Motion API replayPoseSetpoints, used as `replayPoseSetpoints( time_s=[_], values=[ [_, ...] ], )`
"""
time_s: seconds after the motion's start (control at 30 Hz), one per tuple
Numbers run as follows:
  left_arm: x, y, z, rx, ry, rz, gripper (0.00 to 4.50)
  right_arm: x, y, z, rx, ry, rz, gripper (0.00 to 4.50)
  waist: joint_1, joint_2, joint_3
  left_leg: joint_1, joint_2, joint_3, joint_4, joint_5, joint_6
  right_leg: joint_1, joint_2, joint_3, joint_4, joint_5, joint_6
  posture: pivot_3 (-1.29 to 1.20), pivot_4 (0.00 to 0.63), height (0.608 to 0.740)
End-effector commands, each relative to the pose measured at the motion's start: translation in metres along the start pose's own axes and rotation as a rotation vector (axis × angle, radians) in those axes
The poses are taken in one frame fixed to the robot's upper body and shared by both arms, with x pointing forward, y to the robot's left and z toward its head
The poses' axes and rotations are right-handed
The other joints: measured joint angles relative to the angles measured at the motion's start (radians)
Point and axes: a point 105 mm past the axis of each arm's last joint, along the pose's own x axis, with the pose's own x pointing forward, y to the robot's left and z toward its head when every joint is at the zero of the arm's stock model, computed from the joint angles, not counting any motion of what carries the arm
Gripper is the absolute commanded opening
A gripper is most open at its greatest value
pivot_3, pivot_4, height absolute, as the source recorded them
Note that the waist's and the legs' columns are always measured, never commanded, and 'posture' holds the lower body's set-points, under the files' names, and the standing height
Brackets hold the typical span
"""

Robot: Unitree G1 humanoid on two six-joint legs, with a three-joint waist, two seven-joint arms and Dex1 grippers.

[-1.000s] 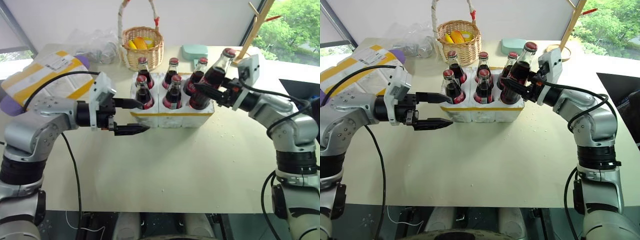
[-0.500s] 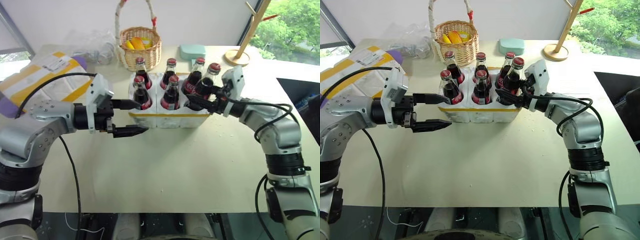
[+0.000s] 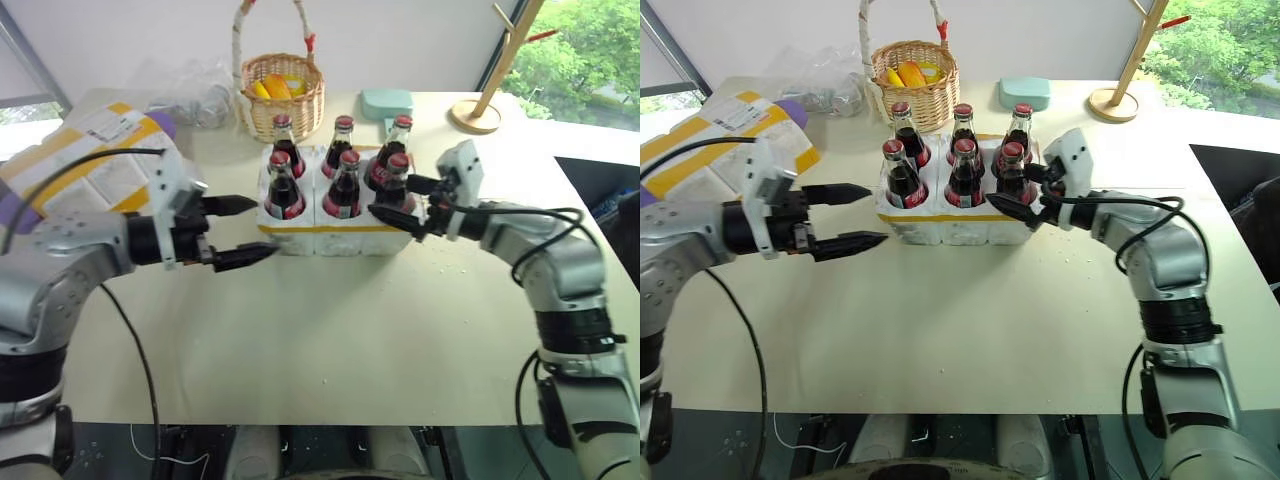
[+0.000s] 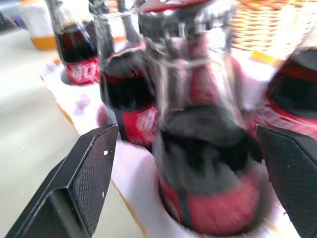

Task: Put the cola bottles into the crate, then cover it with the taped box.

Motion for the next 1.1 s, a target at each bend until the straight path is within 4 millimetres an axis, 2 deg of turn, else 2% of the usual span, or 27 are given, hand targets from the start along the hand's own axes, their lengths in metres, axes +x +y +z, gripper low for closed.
replayPoseSetpoints(
  time_s=[0.03, 0.17, 0.3, 0.4, 0.5, 0.63, 0.7, 0.87, 0.97, 1.1],
  values=[
    [-0.023, 0.016, 0.007, 0.096, 0.001, 0.188, 4.5, -0.031, -0.004, 0.027, -0.07, -0.039, -0.029, 4.49, 0.0, 0.0, 0.0, 0.0, 0.0, 0.0, 0.0, 0.0, 0.0, 0.0, 0.0, 0.0, 0.0, 0.0, 0.0, 0.0, 0.15, 0.74],
    [-0.041, 0.029, 0.001, 0.114, 0.012, 0.352, 4.5, -0.052, -0.007, 0.038, -0.081, -0.021, -0.054, 4.49, -0.001, 0.0, 0.0, 0.0, 0.0, -0.001, 0.0, 0.0, 0.0, 0.001, 0.0, 0.0, 0.0, 0.0, 0.0, 0.0, 0.15, 0.74],
    [-0.069, 0.049, -0.024, 0.17, 0.141, 0.587, 4.5, -0.071, 0.002, 0.053, -0.017, -0.063, -0.004, 4.49, -0.006, 0.0, 0.0, 0.001, 0.0, -0.001, 0.0, 0.0, 0.0, 0.0, 0.0, 0.0, 0.0, 0.0, 0.0, 0.0, 0.15, 0.74],
    [-0.1, 0.068, -0.049, 0.276, 0.311, 0.786, 4.5, -0.078, 0.016, 0.066, -0.019, -0.108, 0.059, 4.49, -0.004, 0.0, 0.0, 0.001, 0.0, -0.001, -0.001, 0.0, 0.0, 0.0, 0.0, 0.0, 0.0, 0.0, -0.001, 0.0, 0.15, 0.74],
    [-0.14, 0.088, -0.075, 0.432, 0.527, 0.981, 4.5, -0.081, 0.036, 0.082, -0.015, -0.183, 0.177, 4.49, -0.004, 0.0, 0.0, 0.001, 0.001, -0.001, -0.001, -0.001, 0.0, 0.0, -0.001, 0.0, 0.0, -0.002, -0.004, 0.0, 0.15, 0.74],
    [-0.178, 0.103, -0.101, 0.618, 0.762, 1.099, 4.5, -0.082, 0.057, 0.091, -0.023, -0.221, 0.305, 4.49, -0.003, -0.001, 0.0, 0.001, 0.002, -0.001, -0.002, -0.001, 0.001, -0.002, -0.005, 0.0, 0.0, -0.001, -0.005, 0.0, 0.15, 0.74],
    [-0.19, 0.11, -0.112, 0.633, 0.815, 1.136, 4.5, -0.082, 0.061, 0.09, -0.036, -0.209, 0.325, 4.49, -0.001, -0.001, 0.0, 0.001, 0.002, -0.001, -0.003, -0.002, 0.001, -0.002, -0.007, -0.001, -0.001, -0.001, -0.005, 0.0, 0.15, 0.74],
    [-0.198, 0.139, -0.136, 0.706, 0.869, 1.192, 4.5, -0.08, 0.061, 0.094, -0.027, -0.234, 0.341, 4.49, 0.001, -0.003, -0.002, 0.001, -0.001, -0.001, -0.003, -0.003, 0.001, -0.003, -0.016, -0.003, -0.001, -0.002, -0.008, 0.0, 0.15, 0.74],
    [-0.189, 0.157, -0.146, 0.745, 0.885, 1.179, 4.5, -0.077, 0.062, 0.093, -0.029, -0.233, 0.343, 4.49, -0.001, -0.005, -0.003, 0.0, -0.001, -0.001, -0.004, -0.004, -0.001, -0.003, -0.018, -0.005, 0.0, -0.001, -0.01, 0.0, 0.15, 0.74],
    [-0.176, 0.174, -0.149, 0.798, 0.892, 1.147, 4.5, -0.078, 0.061, 0.092, -0.032, -0.23, 0.332, 4.49, -0.005, -0.006, -0.003, -0.001, -0.001, 0.002, -0.005, -0.003, 0.003, -0.005, -0.024, -0.015, 0.0, 0.0, -0.01, 0.0, 0.15, 0.74]
  ],
)
